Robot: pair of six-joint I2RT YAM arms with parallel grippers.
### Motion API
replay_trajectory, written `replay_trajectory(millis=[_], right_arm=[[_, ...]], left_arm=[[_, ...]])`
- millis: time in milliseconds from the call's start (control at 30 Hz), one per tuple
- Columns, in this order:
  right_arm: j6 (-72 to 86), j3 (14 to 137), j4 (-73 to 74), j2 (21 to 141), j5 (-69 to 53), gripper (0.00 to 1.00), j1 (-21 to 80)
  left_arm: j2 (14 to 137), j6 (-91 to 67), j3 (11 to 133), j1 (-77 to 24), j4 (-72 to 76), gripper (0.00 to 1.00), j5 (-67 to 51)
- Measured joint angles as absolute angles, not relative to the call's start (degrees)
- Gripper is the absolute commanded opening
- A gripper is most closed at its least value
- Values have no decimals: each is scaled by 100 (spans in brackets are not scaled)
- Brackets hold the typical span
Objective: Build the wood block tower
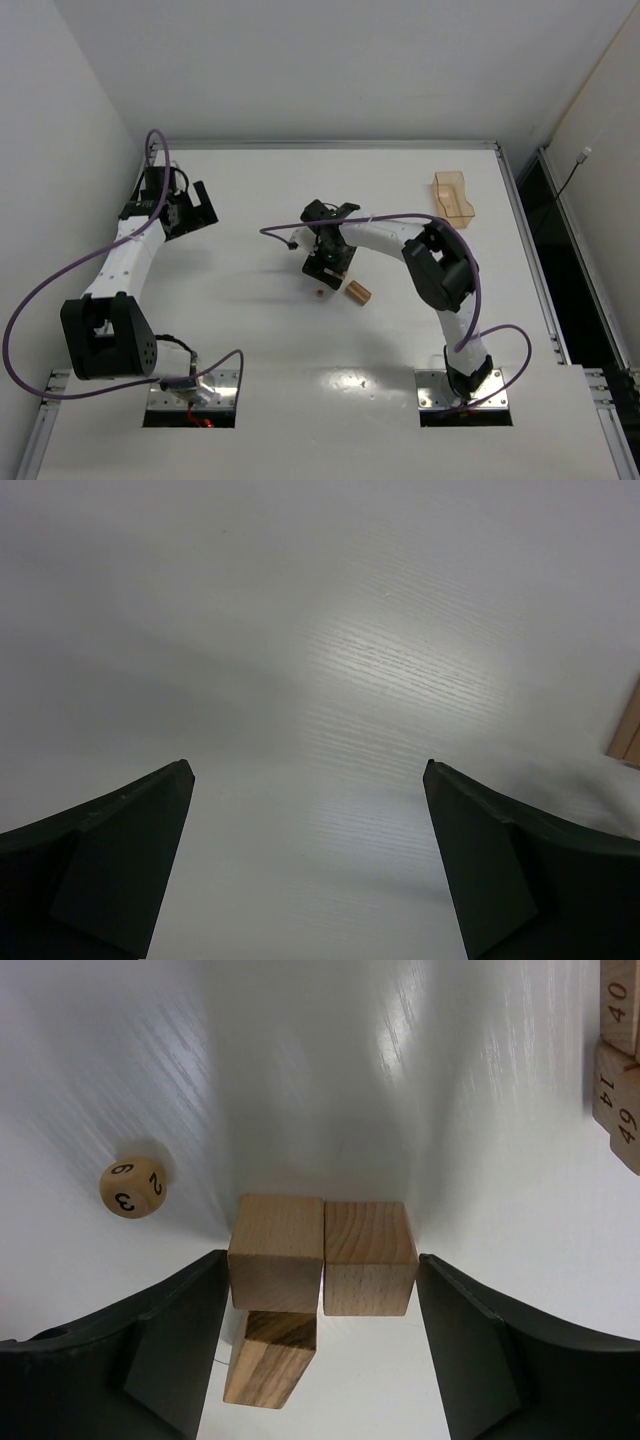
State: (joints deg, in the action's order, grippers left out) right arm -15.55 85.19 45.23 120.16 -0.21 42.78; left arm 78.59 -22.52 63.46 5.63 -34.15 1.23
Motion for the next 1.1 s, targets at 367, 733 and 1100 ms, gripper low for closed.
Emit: replay_trajectory(millis=[367,733,1100], right_arm=[[-1433,8639,4532,12103,-16,72,4292],[-1103,8689,4525,12105,32,67,4327],[-980,8735,4558,12134,242,64,4366]], left_arm=[[7876,-2252,6346,563,-3413,100,119],[7902,-2252,6346,563,-3413,100,80],[7975,-2252,6346,563,-3413,100,51]])
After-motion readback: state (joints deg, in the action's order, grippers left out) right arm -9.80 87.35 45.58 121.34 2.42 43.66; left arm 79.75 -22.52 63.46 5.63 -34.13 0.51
